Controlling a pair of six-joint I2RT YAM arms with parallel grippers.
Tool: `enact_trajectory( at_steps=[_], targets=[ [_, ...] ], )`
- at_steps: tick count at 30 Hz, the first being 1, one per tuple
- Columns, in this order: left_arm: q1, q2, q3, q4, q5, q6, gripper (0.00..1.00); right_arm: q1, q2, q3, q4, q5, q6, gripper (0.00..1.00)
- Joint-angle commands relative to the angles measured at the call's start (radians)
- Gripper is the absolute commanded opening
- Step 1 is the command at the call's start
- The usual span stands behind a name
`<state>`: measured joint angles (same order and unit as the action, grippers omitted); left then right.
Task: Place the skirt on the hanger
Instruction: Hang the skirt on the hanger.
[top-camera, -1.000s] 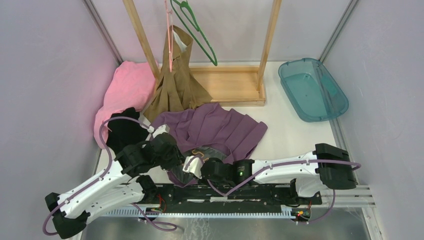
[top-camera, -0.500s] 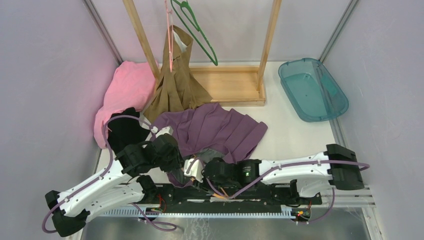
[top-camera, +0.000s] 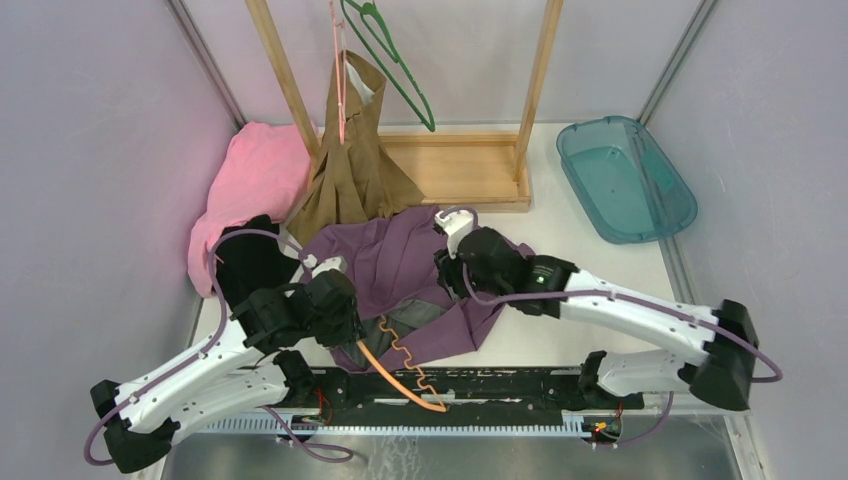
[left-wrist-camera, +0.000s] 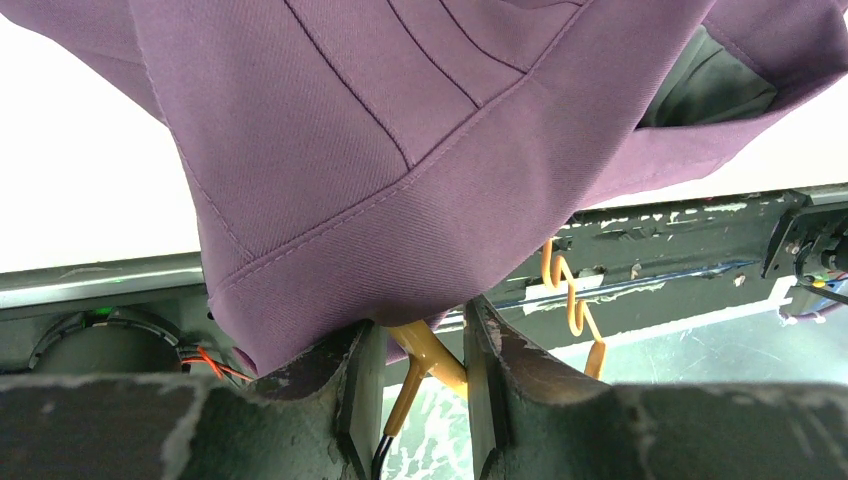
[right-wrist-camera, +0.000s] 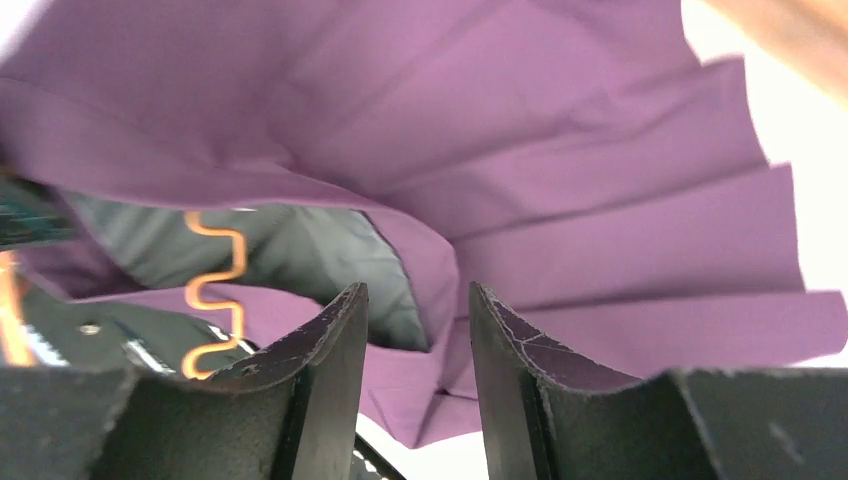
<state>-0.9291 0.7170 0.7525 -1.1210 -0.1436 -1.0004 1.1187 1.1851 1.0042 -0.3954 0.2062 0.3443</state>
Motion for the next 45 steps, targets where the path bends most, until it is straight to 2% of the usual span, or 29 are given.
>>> enact_trajectory(
  at_steps=[1,9,21,23,27,30,35,42,45],
  targets=[
    [-0.005,-0.014,0.033,0.027,-0.002,0.045,0.03,-0.074,0.132,0.014,-0.107,-0.037,0.09,0.48],
    [-0.005,-0.028,0.034,0.025,-0.008,0.038,0.03,-0.106,0.257,0.028,-0.101,-0.134,0.104,0.53],
    [-0.005,-0.028,0.04,0.034,-0.025,0.032,0.03,-0.105,0.232,-0.06,-0.144,-0.177,0.101,0.53],
    [-0.005,-0.026,0.047,0.038,-0.033,0.03,0.03,-0.106,0.239,-0.067,-0.143,-0.177,0.101,0.47],
    [-0.005,-0.032,0.072,0.043,-0.087,0.011,0.03,-0.105,0.203,-0.086,-0.138,-0.171,0.106,0.16],
    [-0.004,-0.048,0.091,0.077,-0.142,-0.02,0.03,-0.1,0.145,-0.105,-0.14,-0.158,0.102,0.03],
    [-0.004,-0.047,0.13,0.147,-0.244,-0.049,0.03,-0.034,0.065,-0.114,-0.161,-0.101,0.083,0.01],
    [-0.005,-0.019,0.151,0.245,-0.338,-0.067,0.03,0.136,0.016,-0.105,-0.205,0.05,0.081,0.01],
    [-0.005,-0.02,0.179,0.234,-0.388,-0.067,0.03,0.193,-0.016,-0.121,-0.22,0.119,0.103,0.01]
  ],
)
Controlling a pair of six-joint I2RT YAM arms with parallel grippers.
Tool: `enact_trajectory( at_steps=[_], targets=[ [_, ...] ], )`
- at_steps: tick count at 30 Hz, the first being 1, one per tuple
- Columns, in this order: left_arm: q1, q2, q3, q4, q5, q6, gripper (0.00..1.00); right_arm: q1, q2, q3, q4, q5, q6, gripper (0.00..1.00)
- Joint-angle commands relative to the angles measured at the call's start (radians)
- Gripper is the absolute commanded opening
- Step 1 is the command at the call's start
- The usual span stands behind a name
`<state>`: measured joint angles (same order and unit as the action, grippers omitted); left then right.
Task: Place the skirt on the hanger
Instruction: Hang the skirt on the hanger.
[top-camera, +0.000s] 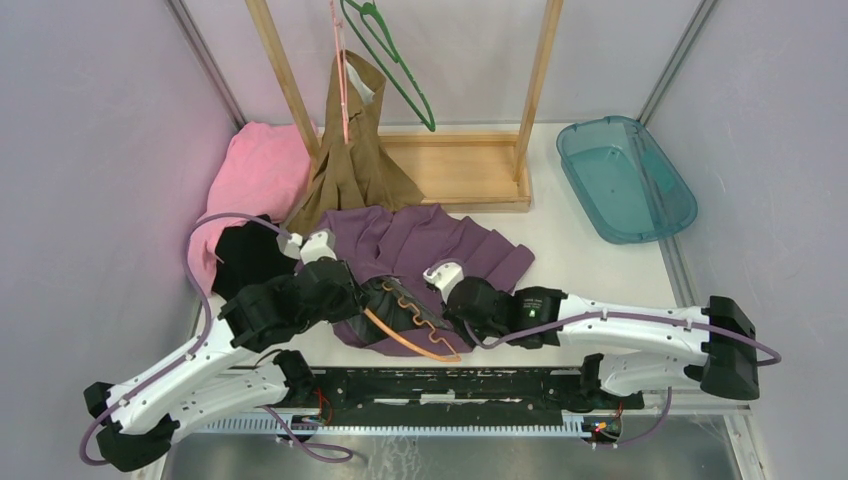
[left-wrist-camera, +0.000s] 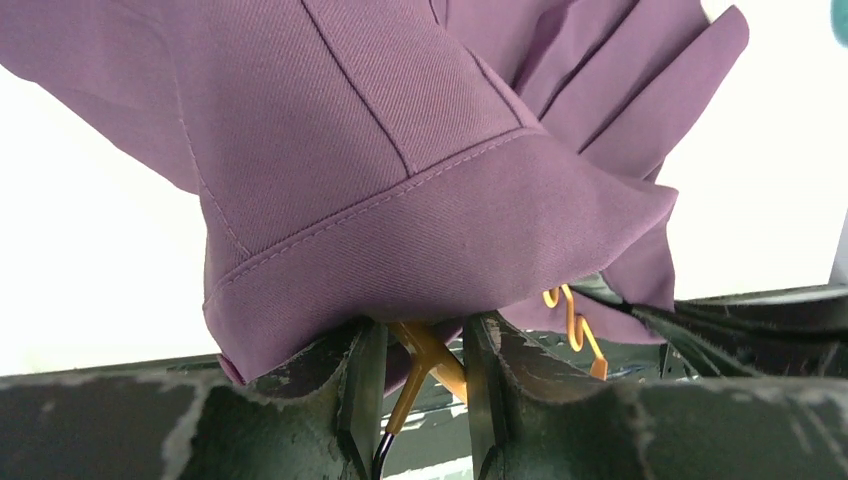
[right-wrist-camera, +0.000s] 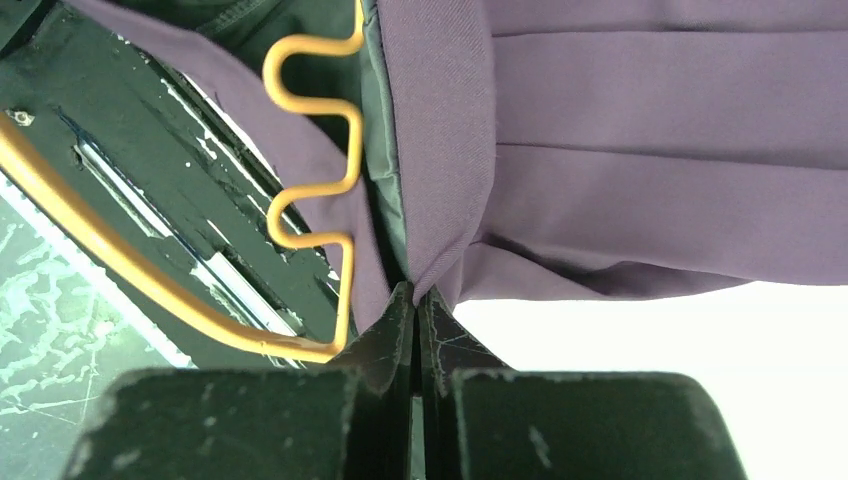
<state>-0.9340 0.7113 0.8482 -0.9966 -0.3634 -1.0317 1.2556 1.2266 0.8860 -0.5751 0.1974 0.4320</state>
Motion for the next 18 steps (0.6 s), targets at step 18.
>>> enact_trajectory(
  at_steps=[18],
  targets=[
    [0.0,-0.074,0.165,0.069,-0.322,-0.052,0.03,0.209,-0.091,-0.061,-0.012,0.255,0.08,0.01]
  ],
)
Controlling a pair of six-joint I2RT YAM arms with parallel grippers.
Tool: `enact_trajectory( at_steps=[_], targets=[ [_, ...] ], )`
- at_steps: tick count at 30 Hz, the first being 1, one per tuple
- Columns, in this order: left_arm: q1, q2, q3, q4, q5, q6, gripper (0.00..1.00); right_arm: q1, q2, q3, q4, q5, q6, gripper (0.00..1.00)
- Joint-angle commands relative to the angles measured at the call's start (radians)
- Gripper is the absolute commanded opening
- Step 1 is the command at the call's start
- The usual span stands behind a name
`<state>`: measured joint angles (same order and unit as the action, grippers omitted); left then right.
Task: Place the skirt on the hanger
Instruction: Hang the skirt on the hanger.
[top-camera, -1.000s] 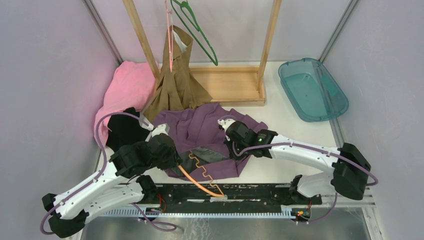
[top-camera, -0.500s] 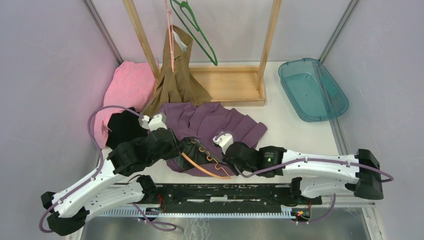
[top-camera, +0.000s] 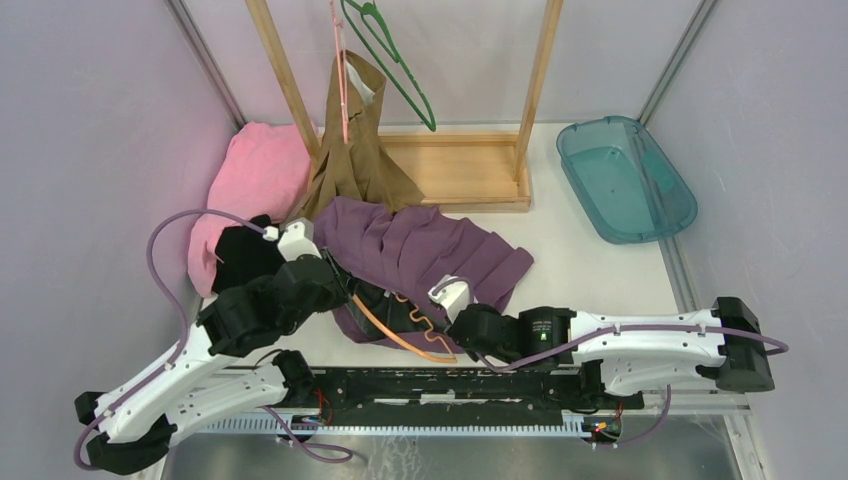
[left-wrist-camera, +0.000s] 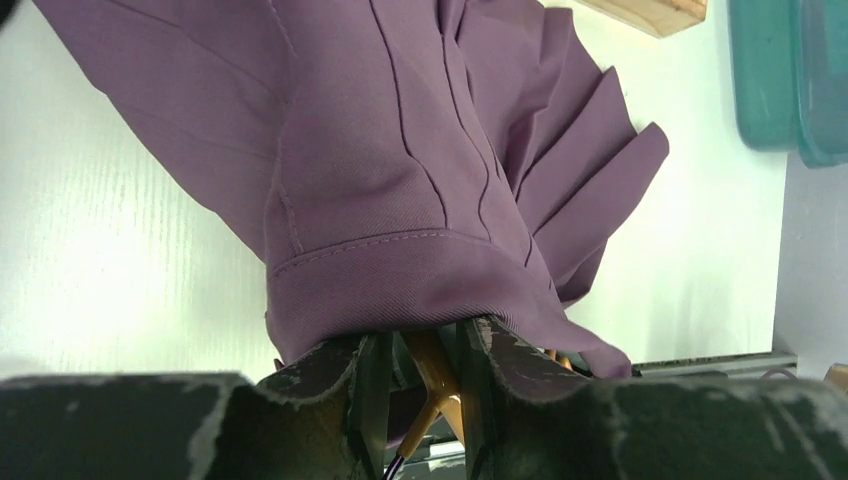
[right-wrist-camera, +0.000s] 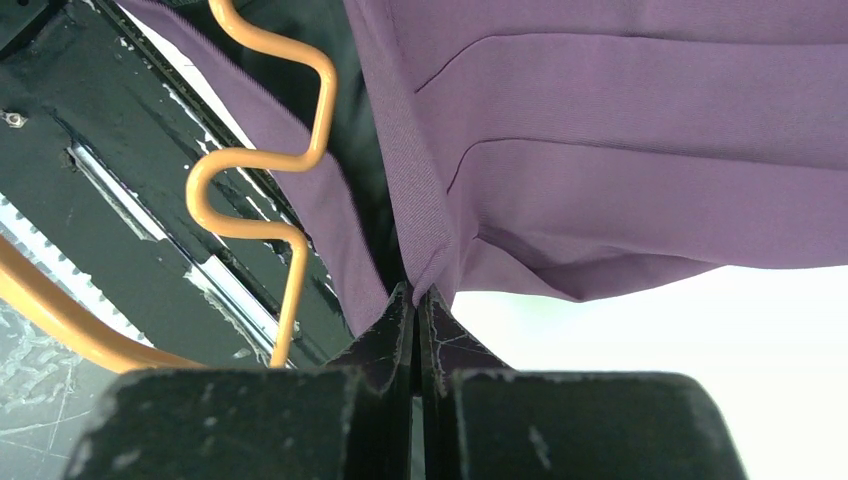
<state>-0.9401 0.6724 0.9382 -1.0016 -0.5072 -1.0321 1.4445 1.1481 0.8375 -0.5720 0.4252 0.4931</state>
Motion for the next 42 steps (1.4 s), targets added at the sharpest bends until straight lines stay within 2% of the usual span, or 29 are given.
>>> enact_trajectory(
  at_steps=[1,11,27,30,34,36,42],
  targets=[
    [0.006,-0.04,0.076,0.073,-0.185,-0.051,0.03,0.026,-0.014,-0.012,-0.014,0.031,0.019,0.01],
    [0.007,-0.038,0.031,0.144,-0.276,-0.063,0.03,0.13,-0.015,0.009,-0.009,0.088,0.003,0.01],
    [0.006,-0.008,-0.026,0.301,-0.33,-0.048,0.03,0.266,0.012,0.082,-0.058,0.133,-0.02,0.01],
    [0.007,-0.011,-0.064,0.314,-0.333,-0.068,0.03,0.266,0.027,0.095,-0.111,0.212,0.003,0.01],
    [0.006,-0.088,-0.298,0.5,-0.303,-0.116,0.03,0.266,0.017,0.106,-0.166,0.318,0.044,0.01],
    [0.007,-0.088,-0.363,0.555,-0.3,-0.137,0.03,0.267,0.002,0.113,-0.213,0.364,0.078,0.01],
    [0.006,0.036,-0.363,0.723,-0.256,-0.088,0.03,0.266,-0.098,0.137,-0.433,0.531,0.241,0.01]
  ],
)
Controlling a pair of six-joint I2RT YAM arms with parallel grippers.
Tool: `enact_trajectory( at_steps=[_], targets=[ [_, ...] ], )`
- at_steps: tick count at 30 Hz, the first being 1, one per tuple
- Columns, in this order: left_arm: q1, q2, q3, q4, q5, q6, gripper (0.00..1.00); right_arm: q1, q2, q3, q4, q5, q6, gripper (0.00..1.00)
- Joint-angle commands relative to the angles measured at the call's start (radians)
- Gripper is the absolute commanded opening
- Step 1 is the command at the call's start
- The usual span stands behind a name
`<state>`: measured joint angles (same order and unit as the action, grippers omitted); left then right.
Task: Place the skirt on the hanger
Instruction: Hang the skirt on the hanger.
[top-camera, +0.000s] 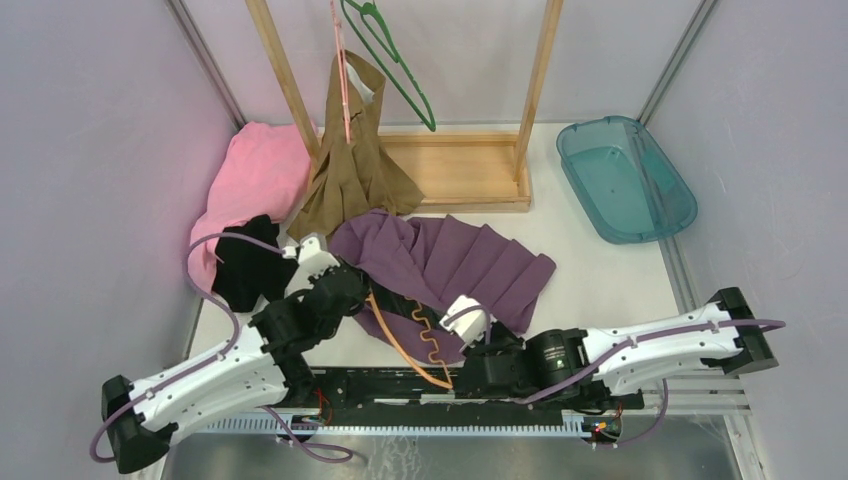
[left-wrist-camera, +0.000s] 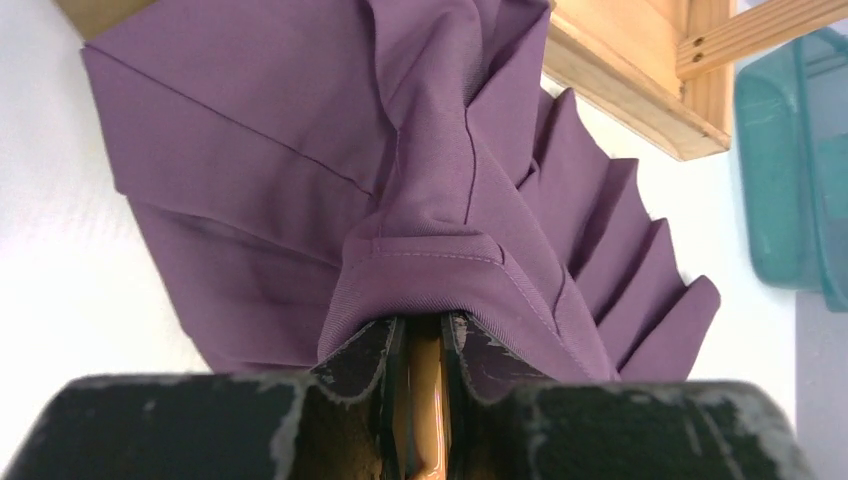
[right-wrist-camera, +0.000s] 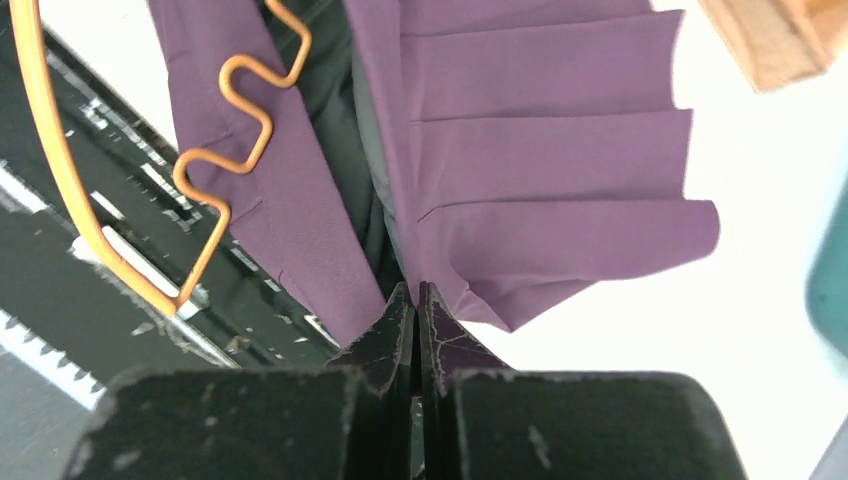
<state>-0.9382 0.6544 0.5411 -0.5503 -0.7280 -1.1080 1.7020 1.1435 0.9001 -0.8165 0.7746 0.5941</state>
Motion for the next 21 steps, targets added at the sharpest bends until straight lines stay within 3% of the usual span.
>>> enact_trajectory(
  at_steps=[1,6,9,16,21],
  targets=[
    [0.004,0.082,0.045,0.31,-0.026,0.001,0.03,0.01,-0.118,0.085,-0.238,0.206,0.169,0.01],
    [0.004,0.266,0.133,0.52,0.031,0.079,0.03,0.009,-0.255,0.155,-0.516,0.33,0.364,0.01],
    [0.004,0.398,0.188,0.622,0.068,0.105,0.03,0.009,-0.317,0.184,-0.608,0.369,0.399,0.01],
    [0.009,0.524,0.239,0.786,0.025,0.159,0.03,0.009,-0.238,0.161,-0.498,0.29,0.237,0.01],
    [0.041,0.489,0.255,0.75,0.026,0.148,0.03,0.011,-0.103,0.126,-0.401,0.21,0.192,0.01]
  ],
)
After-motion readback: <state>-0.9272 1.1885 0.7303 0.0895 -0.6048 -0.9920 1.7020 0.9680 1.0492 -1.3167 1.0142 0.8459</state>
